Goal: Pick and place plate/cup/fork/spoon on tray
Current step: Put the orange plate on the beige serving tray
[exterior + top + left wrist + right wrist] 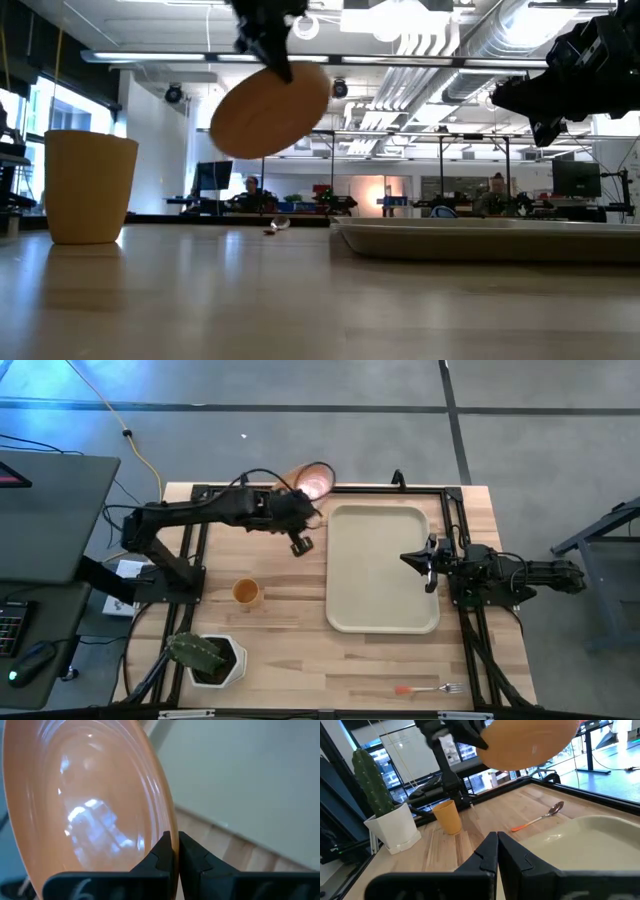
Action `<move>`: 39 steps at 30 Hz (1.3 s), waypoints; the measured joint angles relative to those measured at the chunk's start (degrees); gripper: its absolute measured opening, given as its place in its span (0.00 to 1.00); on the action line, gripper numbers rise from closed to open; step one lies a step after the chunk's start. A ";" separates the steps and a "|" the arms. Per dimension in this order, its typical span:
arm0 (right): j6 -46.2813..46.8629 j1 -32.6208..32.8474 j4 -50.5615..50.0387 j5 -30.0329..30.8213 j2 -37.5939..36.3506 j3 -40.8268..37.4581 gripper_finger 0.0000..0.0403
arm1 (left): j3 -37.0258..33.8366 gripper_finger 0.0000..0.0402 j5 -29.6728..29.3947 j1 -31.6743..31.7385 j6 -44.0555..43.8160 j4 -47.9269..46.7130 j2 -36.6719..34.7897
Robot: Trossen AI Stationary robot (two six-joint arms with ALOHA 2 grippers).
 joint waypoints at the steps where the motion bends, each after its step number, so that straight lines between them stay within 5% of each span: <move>1: 0.00 0.00 0.00 0.02 0.00 -0.01 0.00 | 2.12 0.00 -0.02 -1.07 1.62 -0.45 1.56; 9: 0.00 0.02 0.00 0.01 0.01 0.00 0.00 | 14.51 0.00 -0.85 -10.53 17.29 -1.39 15.59; 20: 0.00 0.01 0.00 0.02 0.01 0.00 0.00 | 15.80 0.00 -1.00 -17.12 20.30 3.18 30.93; 39: 0.00 0.01 0.00 0.00 0.04 0.00 0.00 | 15.78 0.00 -2.61 -18.39 33.83 23.61 39.85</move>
